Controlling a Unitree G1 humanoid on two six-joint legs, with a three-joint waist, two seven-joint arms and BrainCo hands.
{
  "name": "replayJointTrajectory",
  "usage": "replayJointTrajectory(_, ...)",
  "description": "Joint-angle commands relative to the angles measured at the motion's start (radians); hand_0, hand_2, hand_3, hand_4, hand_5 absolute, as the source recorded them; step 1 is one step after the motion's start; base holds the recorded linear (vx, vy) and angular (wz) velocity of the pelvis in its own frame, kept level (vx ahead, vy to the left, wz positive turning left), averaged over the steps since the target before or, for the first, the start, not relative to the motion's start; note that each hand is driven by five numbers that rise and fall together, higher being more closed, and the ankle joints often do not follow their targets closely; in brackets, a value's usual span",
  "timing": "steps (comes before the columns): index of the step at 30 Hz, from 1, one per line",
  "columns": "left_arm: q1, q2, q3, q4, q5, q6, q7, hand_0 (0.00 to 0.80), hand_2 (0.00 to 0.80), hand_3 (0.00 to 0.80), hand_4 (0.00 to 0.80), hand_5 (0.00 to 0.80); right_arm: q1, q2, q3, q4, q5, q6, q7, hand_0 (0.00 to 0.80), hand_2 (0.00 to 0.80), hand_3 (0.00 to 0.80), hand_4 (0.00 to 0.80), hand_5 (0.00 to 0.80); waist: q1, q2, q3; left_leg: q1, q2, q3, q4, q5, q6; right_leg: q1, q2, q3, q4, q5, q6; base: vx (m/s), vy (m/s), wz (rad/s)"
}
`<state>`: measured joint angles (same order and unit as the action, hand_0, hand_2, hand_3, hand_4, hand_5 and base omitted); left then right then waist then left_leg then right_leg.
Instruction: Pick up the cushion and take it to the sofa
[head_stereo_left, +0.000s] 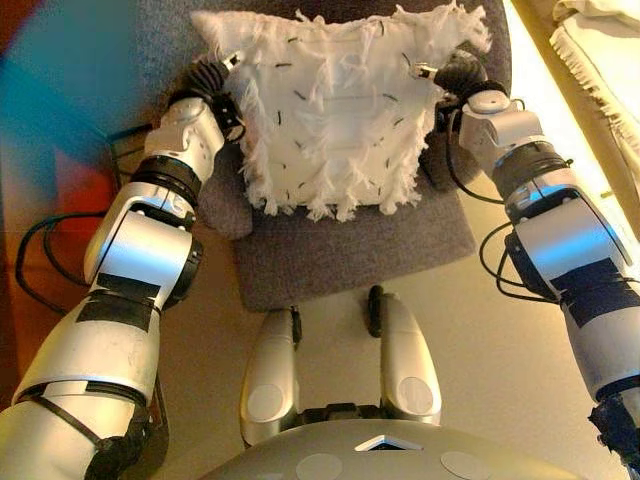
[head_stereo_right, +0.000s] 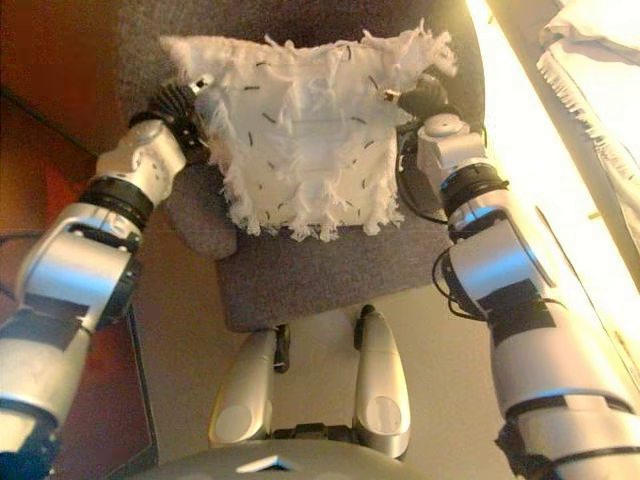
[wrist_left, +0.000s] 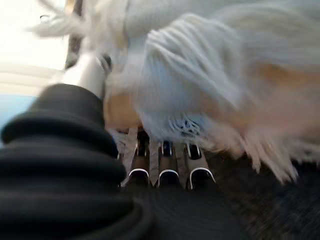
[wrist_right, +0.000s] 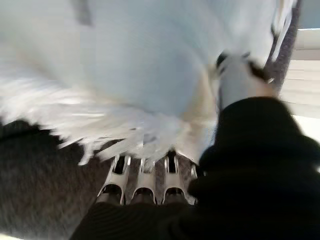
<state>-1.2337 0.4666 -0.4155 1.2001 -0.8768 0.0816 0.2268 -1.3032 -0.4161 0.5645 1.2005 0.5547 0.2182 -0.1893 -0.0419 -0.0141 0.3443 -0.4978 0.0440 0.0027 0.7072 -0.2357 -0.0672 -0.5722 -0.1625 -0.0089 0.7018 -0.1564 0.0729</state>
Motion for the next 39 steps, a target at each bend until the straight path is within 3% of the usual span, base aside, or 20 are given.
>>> replayJointTrajectory(1,-0.083,0.061,-0.018,0.025,0.051,-0.074,0.050,0.000,0.000,0.000,0.000,0.000,-0.120,-0.037,0.033,0.038,-0.126,-0.043,-0.076,0.000,0.000,0.000,0.000,0.000,0.012,0.007,-0.035,-0.010,0.029,-0.007,-0.020,0.049,-0.019,0.057,-0.011,0.024,-0.085,0.064,-0.019,0.000,0.000,0.00)
replayJointTrajectory(7,-0.077,0.107,-0.026,0.022,0.098,-0.130,0.115,0.000,0.000,0.000,0.000,0.000,-0.127,-0.092,0.066,0.017,-0.288,-0.051,-0.204,0.000,0.000,0.000,0.000,0.000,0.014,0.007,-0.046,0.001,0.033,-0.005,-0.031,0.055,-0.017,0.065,-0.012,0.020,-0.090,0.064,-0.015,0.000,0.000,0.00)
replayJointTrajectory(12,-0.025,0.153,-0.004,-0.017,0.144,-0.209,0.155,0.000,0.000,0.000,0.000,0.000,-0.063,-0.135,0.032,-0.027,-0.279,-0.094,-0.248,0.000,0.000,0.000,0.000,0.000,0.016,0.006,-0.069,0.036,0.038,0.000,-0.084,0.077,-0.019,0.098,-0.018,0.011,-0.129,0.073,-0.010,0.019,0.012,0.00)
replayJointTrajectory(15,0.071,0.171,0.037,-0.100,0.156,-0.278,0.115,0.000,0.000,0.000,0.000,0.000,0.052,-0.160,-0.023,-0.119,-0.239,-0.141,-0.237,0.000,0.000,0.000,0.000,0.000,0.020,0.003,-0.090,0.075,0.032,-0.003,-0.152,0.105,-0.017,0.134,-0.023,0.003,-0.186,0.088,-0.007,0.013,0.012,0.03)
replayJointTrajectory(18,0.230,0.167,0.092,-0.273,0.193,-0.324,0.088,0.000,0.000,0.000,0.000,0.000,0.237,-0.179,-0.098,-0.295,-0.167,-0.162,-0.237,0.000,0.000,0.000,0.000,0.000,0.026,-0.003,-0.115,0.129,0.019,-0.007,-0.221,0.129,-0.011,0.191,-0.025,-0.008,-0.251,0.104,-0.005,0.039,0.029,0.07)
replayJointTrajectory(22,0.468,0.114,0.186,-0.478,0.221,-0.374,0.022,0.000,0.000,0.000,0.000,0.000,0.507,-0.160,-0.211,-0.525,-0.102,-0.187,-0.159,0.000,0.000,0.000,0.000,0.000,0.033,-0.011,-0.160,0.220,0.000,-0.009,-0.302,0.146,0.003,0.299,-0.026,-0.029,-0.353,0.125,-0.003,0.081,0.033,0.05)
replayJointTrajectory(28,0.770,-0.022,0.278,-0.713,0.216,-0.339,-0.072,0.000,0.000,0.000,0.000,0.000,0.812,-0.079,-0.308,-0.743,-0.047,-0.223,0.032,0.000,0.000,0.000,0.000,0.000,0.041,-0.023,-0.267,0.378,-0.018,0.014,-0.480,0.193,0.019,0.471,-0.008,-0.053,-0.533,0.171,0.010,0.123,0.048,0.03)
replayJointTrajectory(36,1.024,-0.113,0.293,-0.838,0.115,-0.285,-0.261,0.000,0.000,0.000,0.000,0.000,1.088,0.043,-0.352,-0.895,0.090,-0.263,0.195,0.000,0.000,0.000,0.000,0.000,0.037,-0.025,-0.333,0.489,-0.024,0.065,-0.625,0.231,0.032,0.563,0.013,-0.065,-0.700,0.259,0.021,-0.001,0.064,0.00)
replayJointTrajectory(39,1.121,-0.145,0.285,-0.878,0.099,-0.284,-0.305,0.000,0.000,0.000,0.000,0.000,1.178,0.074,-0.334,-0.922,0.019,-0.300,0.210,0.000,0.000,0.000,0.000,0.000,0.041,-0.021,-0.343,0.510,-0.027,0.081,-0.665,0.242,0.035,0.576,0.021,-0.073,-0.751,0.287,0.024,-0.047,0.065,-0.07)
